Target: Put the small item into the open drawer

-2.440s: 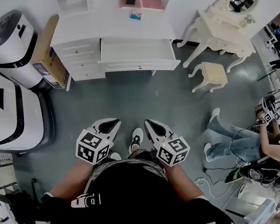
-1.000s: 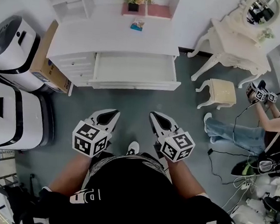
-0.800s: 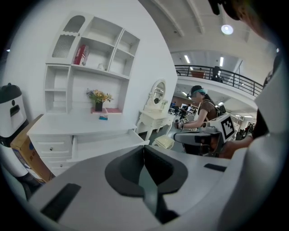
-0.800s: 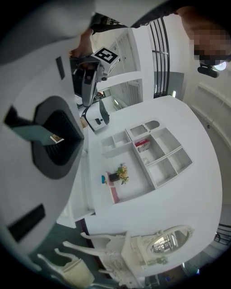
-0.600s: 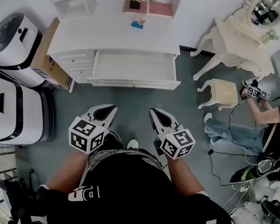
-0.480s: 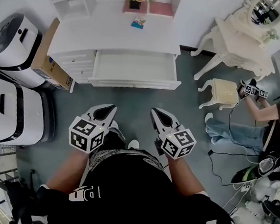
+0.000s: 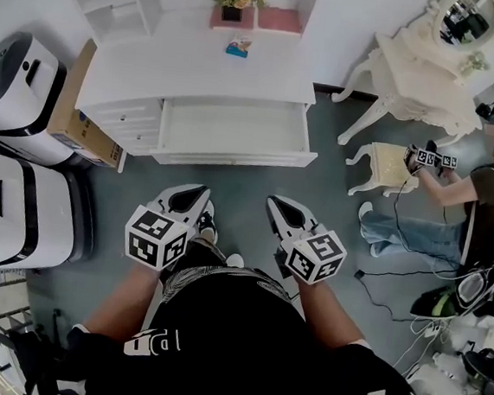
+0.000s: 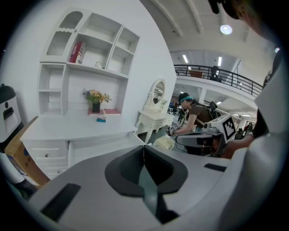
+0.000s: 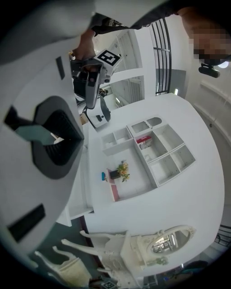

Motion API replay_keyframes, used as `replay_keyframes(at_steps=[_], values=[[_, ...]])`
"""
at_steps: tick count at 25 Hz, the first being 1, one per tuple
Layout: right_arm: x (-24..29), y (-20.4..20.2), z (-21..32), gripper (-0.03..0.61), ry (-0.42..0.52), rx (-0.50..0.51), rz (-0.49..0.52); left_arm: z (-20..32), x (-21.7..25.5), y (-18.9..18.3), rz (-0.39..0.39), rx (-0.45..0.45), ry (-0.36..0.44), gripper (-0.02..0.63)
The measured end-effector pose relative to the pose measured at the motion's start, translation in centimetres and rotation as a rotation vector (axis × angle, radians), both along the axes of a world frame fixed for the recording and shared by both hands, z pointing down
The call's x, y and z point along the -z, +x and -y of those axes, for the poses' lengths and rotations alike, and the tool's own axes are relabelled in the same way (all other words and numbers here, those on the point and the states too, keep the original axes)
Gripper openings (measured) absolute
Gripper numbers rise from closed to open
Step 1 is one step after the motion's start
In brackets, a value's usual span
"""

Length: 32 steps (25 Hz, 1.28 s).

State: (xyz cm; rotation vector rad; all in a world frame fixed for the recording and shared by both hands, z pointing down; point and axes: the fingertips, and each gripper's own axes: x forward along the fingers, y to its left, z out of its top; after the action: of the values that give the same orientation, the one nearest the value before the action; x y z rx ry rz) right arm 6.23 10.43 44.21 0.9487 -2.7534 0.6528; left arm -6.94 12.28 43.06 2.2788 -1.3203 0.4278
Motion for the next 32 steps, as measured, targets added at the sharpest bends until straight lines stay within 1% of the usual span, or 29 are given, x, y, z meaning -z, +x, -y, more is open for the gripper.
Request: replay_keyframes(at_steps=[3,8,20,26,32], values=[[-0.1,-0.3,1.8,0.009,-0.003,-0.003,-0.005,1.8,0.0,-0.4,0.001,0.002,0.006,0.015],[-0.8,-1.5,4.1,0.009,-0.024,0.002,-0.011,4.3,-0.9,-1.5,0.018,0.002,-0.015,0.015],[-0.9,-4.5,13.1,0.009,-0.049,-0.040,-0.013,14.1,-0.8,-4.9,0.027,-0.026,-0.024,0.015],[-1.1,-7.2,17.2,0.009,-0.062,-0.053,-0.026,18.6,-1.0,-7.5,0.020,-0.039,-0.034,0.015],[-0.7,-10.5,21.1,0.009,-0.057,-0.069,-0.038,22.7,-1.0,-10.4,0.019,-0.057,-0.023,0.015]])
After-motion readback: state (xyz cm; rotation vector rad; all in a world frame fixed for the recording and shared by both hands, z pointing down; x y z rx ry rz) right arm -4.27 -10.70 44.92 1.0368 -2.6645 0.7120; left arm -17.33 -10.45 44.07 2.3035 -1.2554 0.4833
